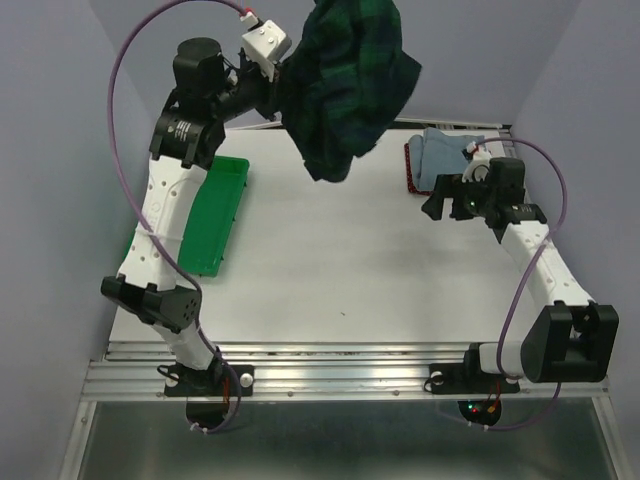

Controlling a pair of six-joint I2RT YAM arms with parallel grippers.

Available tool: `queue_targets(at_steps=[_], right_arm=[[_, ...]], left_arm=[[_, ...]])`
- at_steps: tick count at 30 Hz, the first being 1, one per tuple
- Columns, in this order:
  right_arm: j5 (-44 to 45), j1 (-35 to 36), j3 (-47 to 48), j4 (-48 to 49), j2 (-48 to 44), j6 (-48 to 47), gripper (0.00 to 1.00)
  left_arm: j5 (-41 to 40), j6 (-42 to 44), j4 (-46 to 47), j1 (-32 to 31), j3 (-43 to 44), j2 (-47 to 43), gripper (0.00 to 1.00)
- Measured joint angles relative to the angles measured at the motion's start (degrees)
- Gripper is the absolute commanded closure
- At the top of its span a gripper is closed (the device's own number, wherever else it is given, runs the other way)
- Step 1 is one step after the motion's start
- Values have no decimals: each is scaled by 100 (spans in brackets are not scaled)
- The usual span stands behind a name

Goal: Fold and stack the skirts
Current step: Move the skirt to the center of the board

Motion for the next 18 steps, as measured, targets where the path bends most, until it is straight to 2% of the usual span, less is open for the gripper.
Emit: queue_targets(at_steps=[4, 7, 10, 13, 15, 18], right_arm=[[151, -208, 249, 20, 28, 85, 0], [175, -590, 337, 48, 101, 85, 0], [151, -953, 337, 24, 192, -79, 0], [-142, -1045, 337, -96, 258, -334, 2], [-529, -1034, 337, -229, 284, -511, 3], [-1095, -1023, 337, -446, 378, -706, 7]], left_arm=[[807, 160, 450, -44, -1742, -914, 100], [1152, 627, 474, -142, -3165, -1113, 100], [1178, 1174, 402, -262, -4317, -723, 100], [1034, 1504, 243, -286, -5121, 269, 100], [1001, 1574, 197, -280, -5381, 807, 94], [1010, 1558, 168, -282, -5449, 966, 75]])
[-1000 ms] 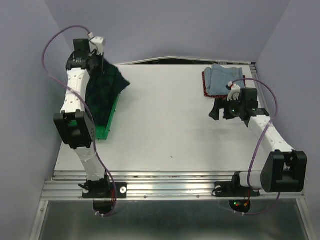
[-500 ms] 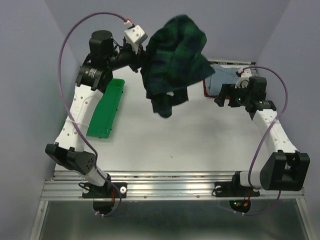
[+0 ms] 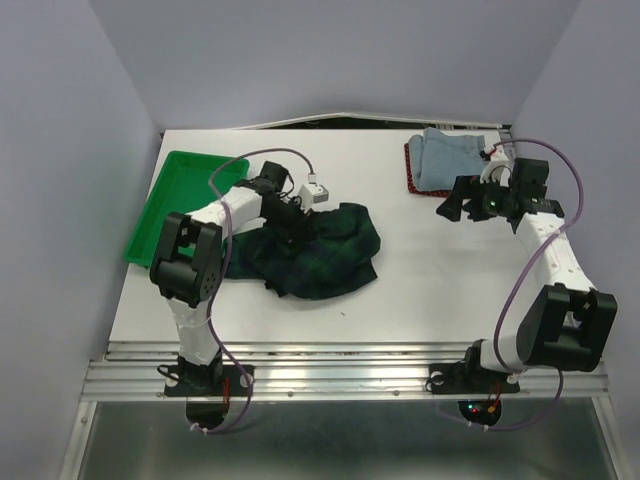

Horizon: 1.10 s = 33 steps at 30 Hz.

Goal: Fold and stack the skirts
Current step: Move the skirt to the center of the board, then flatten the skirt out

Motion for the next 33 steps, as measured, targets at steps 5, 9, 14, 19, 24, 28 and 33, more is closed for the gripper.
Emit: queue_targets(at_steps=[5, 9, 14, 19, 24, 28, 33], right_arm=[[-575, 90, -2, -247, 227, -201, 15], [-739, 400, -44, -387, 227, -476, 19], [-592, 1351, -334, -605, 177, -929, 22], [-227, 2393, -625, -769, 70, -1303, 26], [420, 3388, -927, -721, 20, -1484, 27], [898, 4044, -1163, -459, 20, -1567, 25], [1416, 4706, -1523, 46, 20, -1753, 19]], left_arm=[[-490, -256, -11, -4, 520, -345, 28], [-1003, -579, 87, 208, 852, -769, 28], [-1325, -846, 74, 940, 911, -1027, 33], [-1711, -1060, 20, 1550, 894, -680, 37], [-2273, -1303, 72, 1788, 903, -63, 40], [-2830, -1443, 164, 1816, 970, 20, 41], [-3123, -1497, 83, 2020, 1147, 511, 36]])
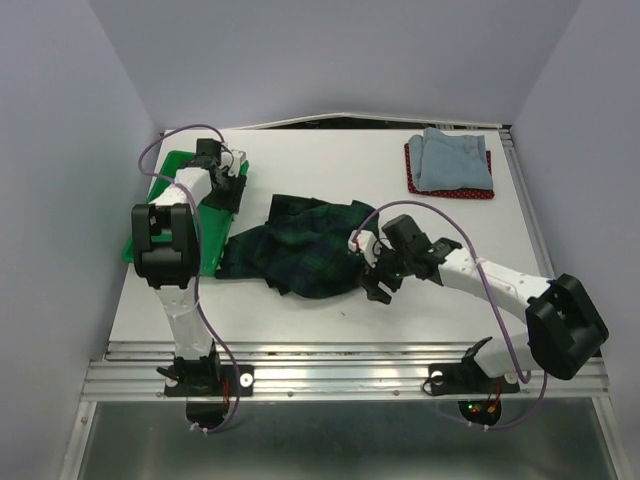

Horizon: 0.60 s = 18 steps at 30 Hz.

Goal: Fold and stack the skirts
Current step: Flatten the skirt out

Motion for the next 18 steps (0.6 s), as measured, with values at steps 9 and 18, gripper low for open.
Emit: queue_targets(at_steps=[9, 18], right_arm=[[1016, 588, -898, 1740, 33, -610, 23], [2151, 1067, -1102, 3683, 979, -1088, 99]], left_arm=[[1189, 726, -151, 72, -310, -992, 28], [1799, 1738, -254, -85, -1373, -3451, 28]])
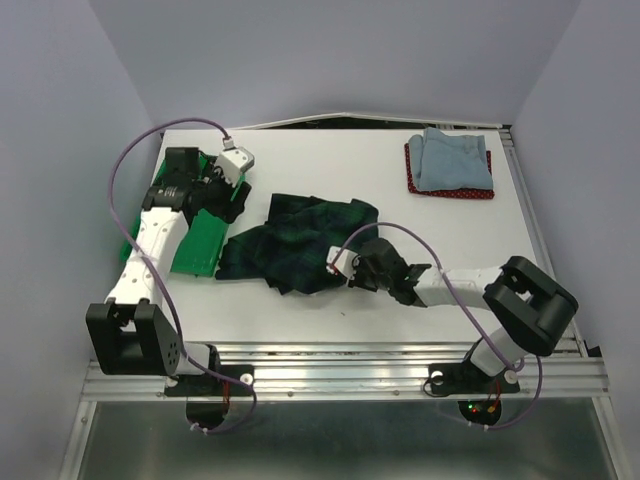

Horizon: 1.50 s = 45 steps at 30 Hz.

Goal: Fold and stack the skirts
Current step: Flatten the skirt out

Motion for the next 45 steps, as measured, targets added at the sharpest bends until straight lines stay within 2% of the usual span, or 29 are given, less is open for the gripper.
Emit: queue_targets(at_steps=[3, 7, 12, 16, 21, 26, 34, 41, 45], right_arm=[[306, 37, 153, -90, -4, 258, 99], [566, 33, 1130, -968, -284, 870, 99], [807, 11, 2546, -1499, -439, 1473, 99], [855, -103, 3305, -1869, -365, 1731, 99], [870, -542, 3851, -2092, -284, 1875, 99], [914, -1049, 4011, -2188, -282, 1963, 99], [1064, -1134, 4019, -2267, -262, 2260, 99], [1342, -1272, 4395, -2306, 107, 2651, 99], [1460, -1449, 4562, -2310, 302, 2835, 99]], left_arm=[[-46, 634, -96, -76, -682, -227, 28], [-179, 1386, -426, -286, -1985, -481, 28], [-278, 1672, -393, -671, -2868, -1152, 25], [-286, 1320, 131, -896, -2924, -1521, 24], [-289, 608, 796, -931, -2900, -1491, 26], [-129, -238, 1272, -931, -2640, -977, 32], [577, -1036, 1714, -1078, -2588, -682, 27], [656, -1508, 1954, -1292, -2588, -671, 24], [514, -1923, 2280, -1392, -2618, -461, 30]])
